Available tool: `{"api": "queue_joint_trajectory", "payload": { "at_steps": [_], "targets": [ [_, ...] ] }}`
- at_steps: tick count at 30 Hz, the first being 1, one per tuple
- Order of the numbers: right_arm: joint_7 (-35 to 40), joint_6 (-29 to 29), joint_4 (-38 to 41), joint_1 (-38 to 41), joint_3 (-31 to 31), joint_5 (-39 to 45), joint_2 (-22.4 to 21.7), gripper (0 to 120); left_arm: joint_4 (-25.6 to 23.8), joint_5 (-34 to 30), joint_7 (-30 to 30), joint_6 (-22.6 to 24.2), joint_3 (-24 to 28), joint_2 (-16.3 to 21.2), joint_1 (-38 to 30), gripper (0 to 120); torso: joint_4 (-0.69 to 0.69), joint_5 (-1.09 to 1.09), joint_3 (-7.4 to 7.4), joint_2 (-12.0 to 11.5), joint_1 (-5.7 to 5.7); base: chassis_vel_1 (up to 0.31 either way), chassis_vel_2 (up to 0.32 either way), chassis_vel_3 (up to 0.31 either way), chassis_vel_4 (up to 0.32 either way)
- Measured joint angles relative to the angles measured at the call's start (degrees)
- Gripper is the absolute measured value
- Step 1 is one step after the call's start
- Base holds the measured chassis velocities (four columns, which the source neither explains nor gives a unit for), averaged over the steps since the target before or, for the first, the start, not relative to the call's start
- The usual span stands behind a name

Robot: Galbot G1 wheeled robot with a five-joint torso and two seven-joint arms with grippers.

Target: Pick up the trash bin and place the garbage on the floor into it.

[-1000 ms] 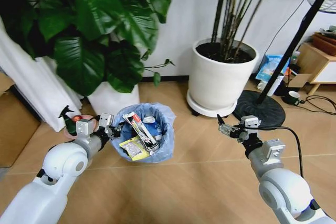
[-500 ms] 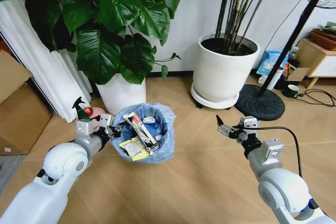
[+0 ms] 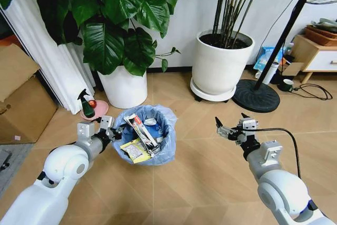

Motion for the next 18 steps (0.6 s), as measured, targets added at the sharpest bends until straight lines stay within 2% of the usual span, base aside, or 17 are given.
{"api": "queue_joint_trajectory", "payload": {
  "at_steps": [7, 13, 16, 18],
  "targets": [
    [-0.02, 0.01, 0.01, 0.03, -0.12, -0.04, 0.02, 100, -0.15, 0.31, -0.02, 0.0, -0.05, -0.31, 0.47, 0, 0.0, -0.05, -0.01, 0.0, -0.01, 0.236, -0.254, -0.246, 0.234],
    [-0.07, 0.01, -0.02, -0.09, -0.51, -0.08, 0.45, 100, -0.21, 0.35, -0.16, 0.0, -0.35, -0.65, 0.75, 0, -0.01, 0.03, -0.01, 0.01, -0.01, 0.247, -0.238, -0.233, 0.239],
    [-0.09, 0.06, -0.1, -0.11, -0.6, -0.14, 0.51, 100, -0.27, 0.45, -0.28, 0.0, -0.51, -0.97, 0.97, 0, 0.0, -0.07, 0.0, 0.01, 0.0, 0.221, -0.228, -0.23, 0.235],
    [-0.12, 0.07, -0.11, -0.1, -0.61, -0.14, 0.39, 100, -0.47, 0.58, -0.28, 0.0, -0.76, -1.16, 1.23, 0, 0.0, 0.02, -0.01, 0.01, 0.0, 0.226, -0.225, -0.221, 0.225]
  ]
}}
